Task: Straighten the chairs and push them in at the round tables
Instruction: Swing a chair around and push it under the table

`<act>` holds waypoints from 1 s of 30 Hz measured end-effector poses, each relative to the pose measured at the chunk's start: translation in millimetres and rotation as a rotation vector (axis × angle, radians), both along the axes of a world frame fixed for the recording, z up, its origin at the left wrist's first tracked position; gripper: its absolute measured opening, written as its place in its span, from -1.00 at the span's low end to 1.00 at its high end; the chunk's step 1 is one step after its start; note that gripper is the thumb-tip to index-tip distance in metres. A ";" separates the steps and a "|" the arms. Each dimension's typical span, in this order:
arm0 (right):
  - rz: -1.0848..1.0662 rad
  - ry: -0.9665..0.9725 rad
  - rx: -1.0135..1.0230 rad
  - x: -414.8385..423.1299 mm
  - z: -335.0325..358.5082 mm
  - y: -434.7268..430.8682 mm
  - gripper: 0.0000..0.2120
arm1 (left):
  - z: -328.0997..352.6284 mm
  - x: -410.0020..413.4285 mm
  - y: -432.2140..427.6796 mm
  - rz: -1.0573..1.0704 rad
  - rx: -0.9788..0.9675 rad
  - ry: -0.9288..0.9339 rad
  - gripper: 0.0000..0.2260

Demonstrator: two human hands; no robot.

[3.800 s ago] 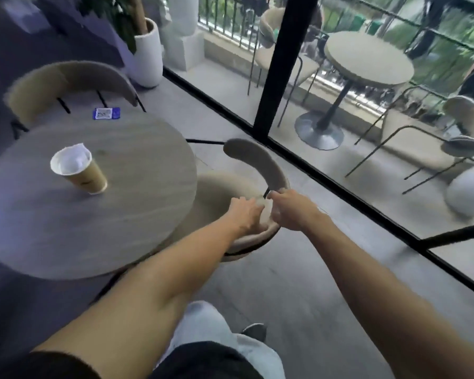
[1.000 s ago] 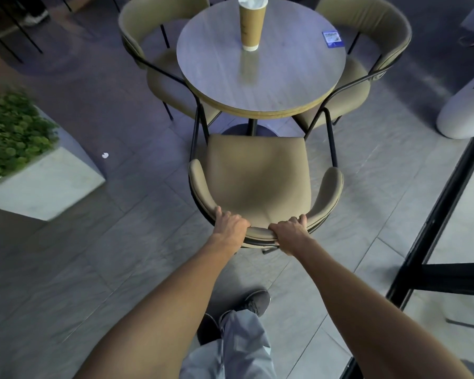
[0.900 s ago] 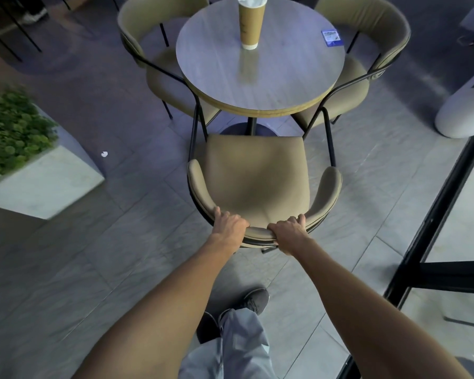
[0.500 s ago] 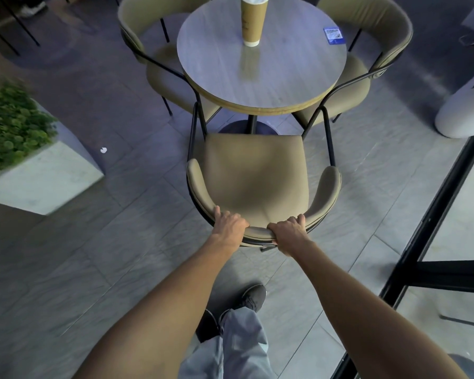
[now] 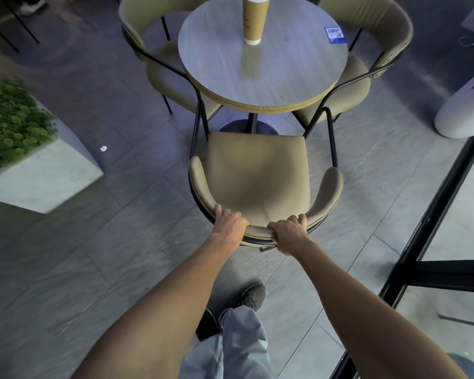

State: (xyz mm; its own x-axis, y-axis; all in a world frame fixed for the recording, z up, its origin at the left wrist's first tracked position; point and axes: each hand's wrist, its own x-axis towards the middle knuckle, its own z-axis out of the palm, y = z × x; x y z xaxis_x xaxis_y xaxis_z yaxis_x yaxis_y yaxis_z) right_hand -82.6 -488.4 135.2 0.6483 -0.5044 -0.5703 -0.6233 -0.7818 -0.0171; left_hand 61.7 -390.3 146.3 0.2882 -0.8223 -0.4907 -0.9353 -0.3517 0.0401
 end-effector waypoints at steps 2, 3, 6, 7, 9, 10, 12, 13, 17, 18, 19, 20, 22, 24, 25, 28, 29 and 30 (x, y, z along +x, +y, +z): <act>-0.004 -0.001 0.010 -0.3 0.5 -1.2 -0.69 | 1.0 -2.0 -0.5 0.004 0.002 -0.007 -0.63; -0.004 0.001 0.010 -0.9 0.8 -1.8 -0.68 | 2.5 -3.4 -1.3 0.009 0.008 -0.004 -0.63; 0.002 -0.001 0.013 -2.5 -1.3 -2.1 -0.68 | 6.6 -5.7 -1.9 0.016 0.032 0.002 -0.65; 0.005 -0.002 0.014 -2.3 -2.2 -1.8 -0.69 | 6.7 -5.6 -0.9 0.021 0.033 0.004 -0.64; 0.004 -0.014 0.012 -1.3 -3.9 -1.0 -0.70 | 5.6 -3.9 1.4 0.025 0.024 0.003 -0.62; 0.004 -0.020 0.006 -0.5 -4.7 -0.7 -0.71 | 5.1 -2.7 2.2 0.024 0.015 -0.001 -0.61; 0.007 -0.023 -0.006 -0.2 -5.3 0.0 -0.71 | 4.7 -2.0 3.1 0.015 0.007 -0.001 -0.60; 0.008 -0.023 -0.015 -0.8 -5.5 0.2 -0.71 | 4.8 -2.3 2.9 0.009 0.006 0.000 -0.60; 0.009 -0.026 -0.040 -3.0 -7.4 1.9 -0.71 | 2.7 -2.9 3.3 0.002 0.010 0.001 -0.58; 0.009 -0.029 -0.042 -3.5 -7.5 2.1 -0.71 | 2.4 -2.7 3.5 0.000 0.014 -0.001 -0.58; 0.007 -0.029 -0.041 -4.0 -7.4 2.2 -0.71 | 2.4 -2.7 3.2 -0.003 0.020 -0.001 -0.57; 0.005 -0.029 -0.039 -4.6 -7.3 1.8 -0.71 | 3.0 -3.0 2.7 -0.006 0.025 -0.001 -0.57; 0.005 -0.032 -0.042 -6.0 -7.7 0.9 -0.71 | 4.6 -4.3 1.6 -0.012 0.031 0.001 -0.58; 0.007 -0.028 -0.040 -4.8 -7.9 0.3 -0.70 | 5.1 -4.1 1.5 -0.008 0.036 -0.001 -0.59; 0.008 -0.026 -0.036 -3.6 -7.9 0.4 -0.69 | 5.1 -3.4 1.8 -0.005 0.038 -0.005 -0.60; 0.014 -0.018 -0.034 0.1 -6.3 0.8 -0.66 | 5.8 -1.7 2.0 -0.002 0.043 -0.012 -0.62; 0.016 -0.014 -0.036 0.2 -5.7 0.9 -0.66 | 6.2 -1.9 1.8 -0.002 0.043 -0.007 -0.62; 0.018 -0.014 -0.040 -0.2 -5.4 1.2 -0.66 | 6.5 -2.2 1.7 -0.002 0.044 -0.002 -0.62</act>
